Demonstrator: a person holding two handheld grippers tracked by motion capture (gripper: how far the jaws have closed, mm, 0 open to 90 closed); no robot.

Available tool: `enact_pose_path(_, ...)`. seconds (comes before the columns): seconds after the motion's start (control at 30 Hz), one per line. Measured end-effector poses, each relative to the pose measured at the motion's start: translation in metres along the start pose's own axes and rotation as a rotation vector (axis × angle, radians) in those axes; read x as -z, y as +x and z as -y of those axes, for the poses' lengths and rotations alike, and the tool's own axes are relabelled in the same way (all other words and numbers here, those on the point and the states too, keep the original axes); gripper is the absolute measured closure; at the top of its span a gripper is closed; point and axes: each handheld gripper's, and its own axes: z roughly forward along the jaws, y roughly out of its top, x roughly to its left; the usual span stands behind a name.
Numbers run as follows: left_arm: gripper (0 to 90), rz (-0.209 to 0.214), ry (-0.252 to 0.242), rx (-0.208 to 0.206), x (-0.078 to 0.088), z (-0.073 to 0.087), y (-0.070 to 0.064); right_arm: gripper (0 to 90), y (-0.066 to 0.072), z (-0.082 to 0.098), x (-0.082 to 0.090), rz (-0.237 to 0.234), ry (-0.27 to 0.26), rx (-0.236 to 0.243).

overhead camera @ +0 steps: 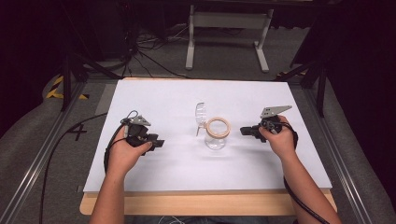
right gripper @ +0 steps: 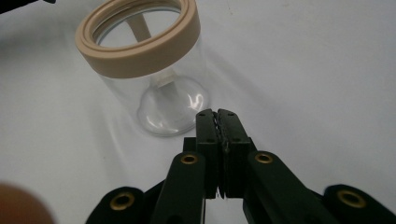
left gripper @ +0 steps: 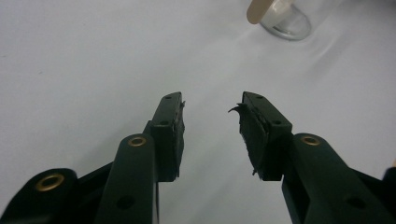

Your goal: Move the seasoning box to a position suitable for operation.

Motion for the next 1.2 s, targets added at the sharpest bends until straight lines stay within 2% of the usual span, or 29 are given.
enact_pose_path(0.13,61.5,0.008,-0.013,0.008,0.003,0.001,-0.001,88.5,0.000,-0.002,-0.002,-0.010,-0.007,0.008)
enact_pose_path(0.2,61.5,0.012,-0.015,-0.003,0.005,0.002,-0.002,88.3,-0.001,-0.004,-0.005,-0.027,-0.007,0.006)
enact_pose_path(0.43,59.8,0.003,-0.023,-0.003,0.018,0.013,-0.008,88.2,-0.007,-0.011,-0.023,-0.055,0.005,0.014)
enact_pose_path(0.73,58.7,-0.033,-0.037,0.035,0.034,0.032,-0.006,88.3,-0.013,-0.020,-0.049,-0.080,0.027,0.021)
enact_pose_path(0.77,58.6,-0.036,-0.042,0.050,0.036,0.035,-0.006,88.4,-0.015,-0.019,-0.055,-0.085,0.036,0.014)
enact_pose_path(0.83,58.7,-0.043,-0.040,0.042,0.038,0.036,-0.005,88.4,-0.016,-0.019,-0.057,-0.088,0.040,0.014)
enact_pose_path(0.97,58.3,-0.037,-0.049,0.064,0.039,0.038,-0.005,88.7,-0.017,-0.019,-0.061,-0.096,0.039,0.017)
enact_pose_path(1.2,58.0,-0.030,-0.045,0.053,0.037,0.037,-0.004,89.6,-0.015,-0.019,-0.059,-0.110,0.046,0.029)
